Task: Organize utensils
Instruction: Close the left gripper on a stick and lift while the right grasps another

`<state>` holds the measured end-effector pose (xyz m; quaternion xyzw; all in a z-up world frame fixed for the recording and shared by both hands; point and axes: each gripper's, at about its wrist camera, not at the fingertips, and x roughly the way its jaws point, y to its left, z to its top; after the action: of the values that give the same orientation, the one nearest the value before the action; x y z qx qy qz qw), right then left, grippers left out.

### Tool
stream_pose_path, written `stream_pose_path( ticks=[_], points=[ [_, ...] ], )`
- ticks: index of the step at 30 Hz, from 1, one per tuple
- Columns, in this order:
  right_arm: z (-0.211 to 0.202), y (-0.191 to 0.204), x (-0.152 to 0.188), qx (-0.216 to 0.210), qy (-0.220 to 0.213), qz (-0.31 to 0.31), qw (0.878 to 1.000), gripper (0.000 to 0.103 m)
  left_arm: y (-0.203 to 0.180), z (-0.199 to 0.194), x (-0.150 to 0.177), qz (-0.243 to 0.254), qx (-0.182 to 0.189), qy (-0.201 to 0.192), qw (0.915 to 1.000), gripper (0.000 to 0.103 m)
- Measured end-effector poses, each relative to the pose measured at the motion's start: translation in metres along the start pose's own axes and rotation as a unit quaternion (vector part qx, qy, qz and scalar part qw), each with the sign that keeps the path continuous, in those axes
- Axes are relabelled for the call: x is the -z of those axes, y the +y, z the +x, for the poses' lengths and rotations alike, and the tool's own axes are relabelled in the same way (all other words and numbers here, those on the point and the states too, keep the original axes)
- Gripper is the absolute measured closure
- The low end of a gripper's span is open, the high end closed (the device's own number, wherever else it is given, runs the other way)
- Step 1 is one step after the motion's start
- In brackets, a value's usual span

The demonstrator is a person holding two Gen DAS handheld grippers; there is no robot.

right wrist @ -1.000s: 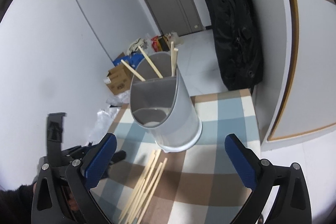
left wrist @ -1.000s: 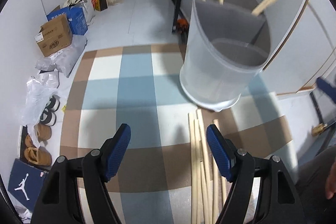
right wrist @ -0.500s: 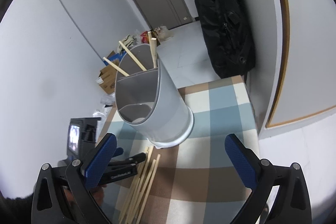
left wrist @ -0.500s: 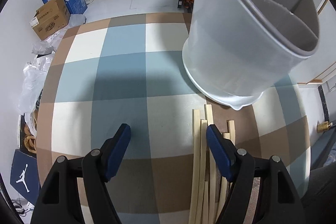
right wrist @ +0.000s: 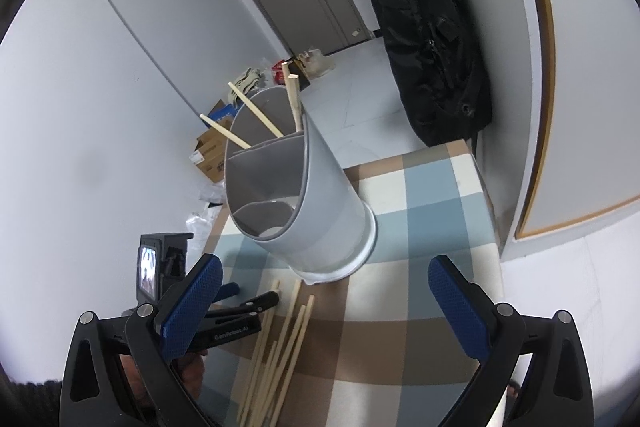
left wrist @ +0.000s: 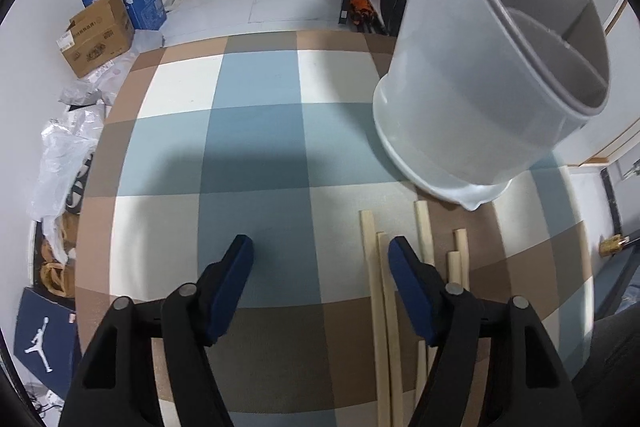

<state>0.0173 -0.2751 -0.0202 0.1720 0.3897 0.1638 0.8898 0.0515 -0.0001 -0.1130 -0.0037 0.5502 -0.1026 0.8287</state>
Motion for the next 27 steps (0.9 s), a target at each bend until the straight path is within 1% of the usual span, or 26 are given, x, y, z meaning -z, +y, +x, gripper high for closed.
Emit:
stream_pose_path(
  ticks=[2,5,8,9,10,12,14,15,16,18,19,21,23,27],
  points=[
    [0.0,0.001,0.001,0.0,0.0,0.0,1.0,0.0,0.0,0.0,-0.005,-0.012,0.015,0.001,0.9998,0.045],
    [0.001,0.002,0.003,0.001,0.002,0.004,1.0,0.0,0.004,0.005,-0.013,-0.031,0.022,0.009,0.9993,0.045],
    [0.002,0.005,0.003,0.003,0.004,-0.004,1.0,0.0,-0.002,0.009,-0.017,-0.022,0.0,0.017,0.9996,0.045],
    [0.002,0.006,0.003,0.003,0.003,-0.007,1.0,0.0,-0.003,0.01,-0.019,-0.018,-0.004,0.022,0.9996,0.046],
    [0.002,0.006,0.003,0.004,0.002,-0.008,1.0,0.0,-0.006,0.01,-0.018,-0.015,-0.011,0.027,0.9994,0.049],
    [0.002,0.006,0.004,0.0,0.003,-0.008,1.0,0.0,-0.01,0.01,-0.018,-0.01,-0.025,0.037,0.9989,0.057],
    [0.002,0.006,0.004,-0.01,0.007,-0.004,1.0,0.0,-0.017,0.01,-0.017,0.004,-0.055,0.047,0.9974,0.065],
    [0.003,0.006,0.004,-0.014,0.009,-0.002,1.0,0.0,-0.018,0.009,-0.016,0.004,-0.056,0.051,0.9972,0.071],
    [0.003,0.006,0.004,-0.017,0.01,-0.001,1.0,0.0,-0.019,0.009,-0.017,0.002,-0.054,0.056,0.997,0.075],
    [0.002,0.006,0.004,-0.024,0.008,0.001,1.0,0.0,-0.021,0.01,-0.017,0.005,-0.052,0.06,0.9969,0.087],
    [0.002,0.007,0.004,-0.026,0.007,0.001,1.0,0.0,-0.022,0.01,-0.017,0.009,-0.051,0.06,0.9969,0.09],
    [0.001,0.008,0.004,-0.027,0.007,-0.001,1.0,0.0,-0.021,0.011,-0.019,0.016,-0.045,0.061,0.997,0.099],
    [0.0,0.007,0.004,-0.027,0.006,-0.002,1.0,0.0,-0.018,0.012,-0.019,0.016,-0.04,0.06,0.9973,0.1],
    [-0.002,0.005,0.004,-0.025,0.004,0.004,1.0,0.0,-0.003,0.014,-0.024,-0.003,-0.013,0.057,0.9983,0.101]
  ],
)
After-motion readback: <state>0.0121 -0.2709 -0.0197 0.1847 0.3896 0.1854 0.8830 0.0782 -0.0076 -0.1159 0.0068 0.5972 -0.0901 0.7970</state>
